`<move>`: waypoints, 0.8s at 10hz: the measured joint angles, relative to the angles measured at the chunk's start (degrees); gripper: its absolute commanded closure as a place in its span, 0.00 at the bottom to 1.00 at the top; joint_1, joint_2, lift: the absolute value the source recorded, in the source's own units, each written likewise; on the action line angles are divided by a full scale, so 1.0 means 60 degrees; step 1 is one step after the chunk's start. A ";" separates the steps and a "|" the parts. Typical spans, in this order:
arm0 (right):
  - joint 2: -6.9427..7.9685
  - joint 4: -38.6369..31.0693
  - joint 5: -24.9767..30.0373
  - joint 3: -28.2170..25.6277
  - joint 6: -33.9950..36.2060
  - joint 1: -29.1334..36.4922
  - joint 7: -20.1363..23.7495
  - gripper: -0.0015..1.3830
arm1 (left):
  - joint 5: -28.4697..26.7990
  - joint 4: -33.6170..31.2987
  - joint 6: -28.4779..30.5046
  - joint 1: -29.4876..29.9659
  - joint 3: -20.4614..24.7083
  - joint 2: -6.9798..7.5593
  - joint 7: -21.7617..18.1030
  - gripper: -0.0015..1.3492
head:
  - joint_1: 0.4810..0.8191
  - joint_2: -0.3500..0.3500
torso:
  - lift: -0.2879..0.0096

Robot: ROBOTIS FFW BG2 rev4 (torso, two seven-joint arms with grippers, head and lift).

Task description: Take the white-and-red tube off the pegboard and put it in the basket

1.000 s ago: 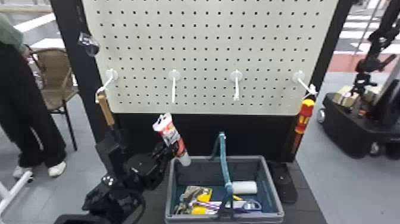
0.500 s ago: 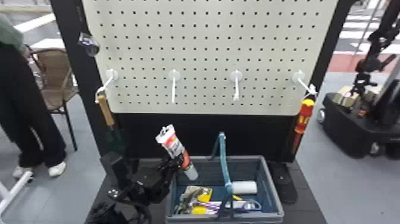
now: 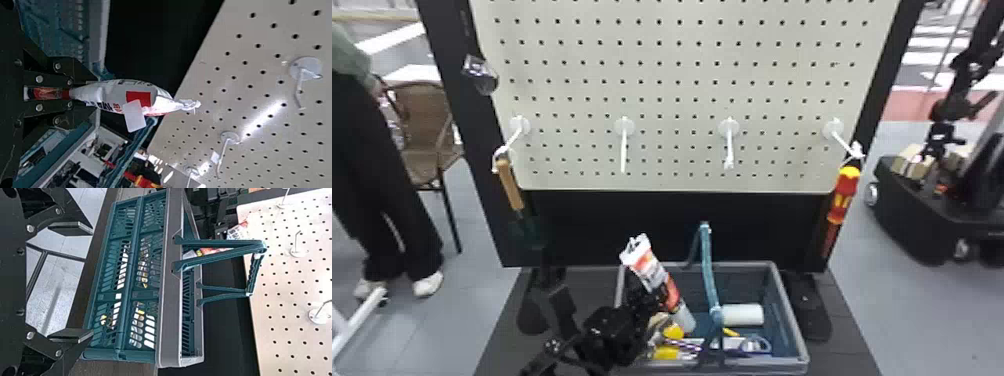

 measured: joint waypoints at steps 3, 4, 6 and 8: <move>0.0000 0.0040 0.0007 0.0035 0.0002 -0.0034 0.0015 0.26 | -0.0100 0.0411 -0.0693 -0.0149 -0.0376 0.0013 -0.0024 0.04 | 0.20 0.50 | 0.63; 0.0000 0.0045 -0.0002 0.0042 0.0011 -0.0041 0.0015 0.26 | -0.0192 0.0440 -0.0856 -0.0173 -0.0393 0.0015 -0.0024 0.06 | 0.20 0.50 | 0.63; 0.0000 0.0047 -0.0006 0.0043 0.0028 -0.0041 0.0015 0.26 | -0.0240 0.0450 -0.0845 -0.0179 -0.0374 0.0022 -0.0024 0.06 | 0.20 0.50 | 0.63; 0.0000 0.0047 -0.0015 0.0043 0.0032 -0.0041 0.0017 0.26 | -0.0249 0.0450 -0.0838 -0.0179 -0.0371 0.0019 -0.0024 0.06 | 0.20 0.50 | 0.63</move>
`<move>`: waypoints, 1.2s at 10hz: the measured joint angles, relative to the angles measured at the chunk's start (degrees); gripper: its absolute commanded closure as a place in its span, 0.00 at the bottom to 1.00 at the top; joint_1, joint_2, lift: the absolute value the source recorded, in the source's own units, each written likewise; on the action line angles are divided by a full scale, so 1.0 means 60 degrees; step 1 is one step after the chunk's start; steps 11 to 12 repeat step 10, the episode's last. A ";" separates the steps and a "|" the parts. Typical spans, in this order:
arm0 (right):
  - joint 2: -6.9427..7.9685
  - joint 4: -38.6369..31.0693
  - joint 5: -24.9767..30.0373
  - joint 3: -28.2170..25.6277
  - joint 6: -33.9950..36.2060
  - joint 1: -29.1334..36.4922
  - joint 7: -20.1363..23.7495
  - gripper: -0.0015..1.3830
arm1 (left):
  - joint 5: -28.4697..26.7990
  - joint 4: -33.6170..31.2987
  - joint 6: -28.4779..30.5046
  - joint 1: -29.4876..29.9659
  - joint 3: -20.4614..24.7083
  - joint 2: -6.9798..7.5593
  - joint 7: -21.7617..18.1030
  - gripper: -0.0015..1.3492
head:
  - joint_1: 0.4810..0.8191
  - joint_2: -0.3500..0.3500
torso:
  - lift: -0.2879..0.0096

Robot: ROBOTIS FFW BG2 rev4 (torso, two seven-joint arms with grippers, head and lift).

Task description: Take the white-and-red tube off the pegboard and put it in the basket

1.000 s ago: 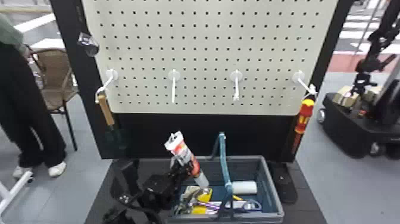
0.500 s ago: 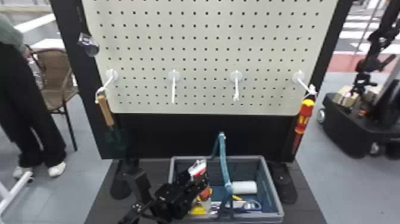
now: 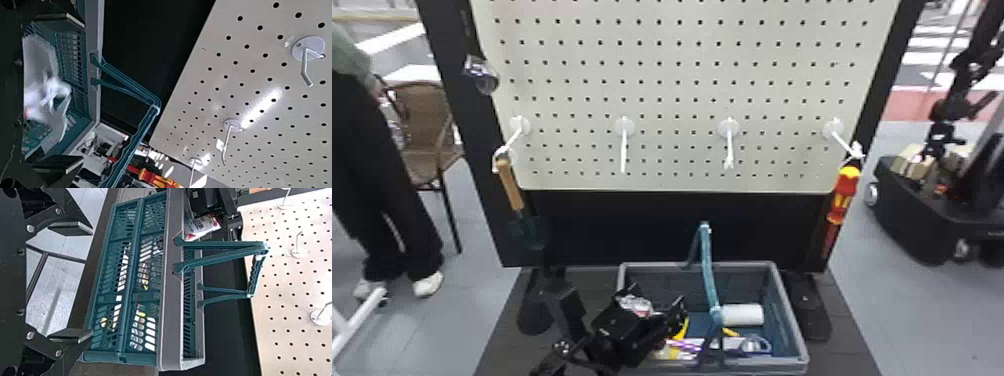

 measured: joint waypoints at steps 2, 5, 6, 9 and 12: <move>0.0000 0.0000 -0.0006 0.0000 0.0012 0.0000 0.0012 0.26 | 0.0008 0.0002 -0.0030 0.0000 0.0000 0.0000 0.0000 0.06 | 0.20 0.50 | 0.63; 0.0000 -0.0001 -0.0028 0.0000 0.0012 0.0000 0.0012 0.26 | 0.0014 0.0001 -0.0047 0.0000 -0.0007 0.0009 -0.0011 0.06 | 0.20 0.50 | 0.63; 0.0000 -0.0001 -0.0034 0.0000 0.0012 0.0000 0.0012 0.26 | 0.0014 0.0001 -0.0053 0.0000 -0.0013 0.0009 -0.0014 0.06 | 0.20 0.50 | 0.63; 0.0000 -0.0001 -0.0033 0.0000 0.0015 0.0000 0.0012 0.26 | 0.0014 0.0001 -0.0049 -0.0004 -0.0016 0.0009 -0.0014 0.06 | 0.20 0.50 | 0.63; 0.0000 -0.0001 -0.0024 0.0000 0.0015 0.0000 0.0012 0.26 | 0.0014 0.0001 -0.0050 -0.0004 -0.0023 0.0009 -0.0014 0.06 | 0.20 0.50 | 0.63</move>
